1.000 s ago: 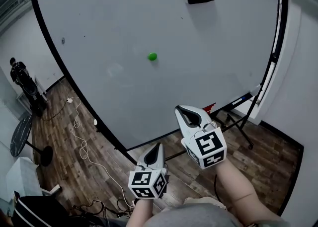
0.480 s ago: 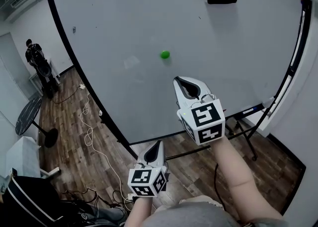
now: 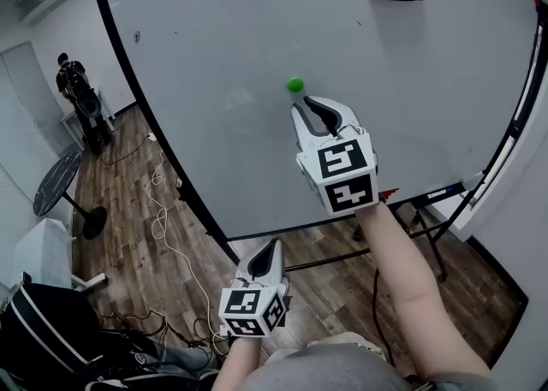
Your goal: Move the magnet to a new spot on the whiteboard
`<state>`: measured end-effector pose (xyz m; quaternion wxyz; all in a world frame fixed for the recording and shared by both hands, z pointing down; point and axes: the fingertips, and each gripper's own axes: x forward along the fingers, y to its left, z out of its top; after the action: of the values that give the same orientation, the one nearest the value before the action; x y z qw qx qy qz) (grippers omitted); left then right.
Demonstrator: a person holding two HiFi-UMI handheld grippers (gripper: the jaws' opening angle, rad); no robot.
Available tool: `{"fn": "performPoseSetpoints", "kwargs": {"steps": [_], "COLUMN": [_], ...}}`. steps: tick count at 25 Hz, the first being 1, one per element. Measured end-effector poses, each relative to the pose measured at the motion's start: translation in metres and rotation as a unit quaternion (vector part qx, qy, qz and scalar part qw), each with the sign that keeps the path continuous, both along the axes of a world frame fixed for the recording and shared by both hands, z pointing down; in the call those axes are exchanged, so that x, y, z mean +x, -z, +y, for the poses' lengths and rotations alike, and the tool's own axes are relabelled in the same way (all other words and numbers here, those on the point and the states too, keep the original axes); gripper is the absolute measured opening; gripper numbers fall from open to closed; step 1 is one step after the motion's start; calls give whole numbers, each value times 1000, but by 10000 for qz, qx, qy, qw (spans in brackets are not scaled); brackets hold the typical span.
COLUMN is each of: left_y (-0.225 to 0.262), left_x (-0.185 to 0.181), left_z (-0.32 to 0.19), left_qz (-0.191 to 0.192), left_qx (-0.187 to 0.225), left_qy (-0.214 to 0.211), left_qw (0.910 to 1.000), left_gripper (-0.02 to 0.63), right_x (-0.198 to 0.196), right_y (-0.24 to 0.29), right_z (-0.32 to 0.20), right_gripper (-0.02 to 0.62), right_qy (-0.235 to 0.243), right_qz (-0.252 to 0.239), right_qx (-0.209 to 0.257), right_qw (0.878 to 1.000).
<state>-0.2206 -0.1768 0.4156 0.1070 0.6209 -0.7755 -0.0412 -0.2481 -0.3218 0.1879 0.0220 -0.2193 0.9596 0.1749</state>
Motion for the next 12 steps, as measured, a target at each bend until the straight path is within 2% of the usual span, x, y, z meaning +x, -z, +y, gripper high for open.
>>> {"fn": "performPoseSetpoints", "kwargs": {"steps": [5,12], "left_y": [3,1], "left_x": [-5,-10], "left_z": [4,8], "left_qz": [-41,-9], "left_qx": [33,51], "left_qy": [69,143], "left_qw": [10000,9999], "left_gripper": [5,5], "right_x": [-14,-25], "right_y": [8,17], "right_z": [-8,-20], "right_gripper": [158,158], "right_qy": [-244,-478], "right_qz": [26,-4], "right_qx": [51,75], "right_qw": [9997,9988]}}
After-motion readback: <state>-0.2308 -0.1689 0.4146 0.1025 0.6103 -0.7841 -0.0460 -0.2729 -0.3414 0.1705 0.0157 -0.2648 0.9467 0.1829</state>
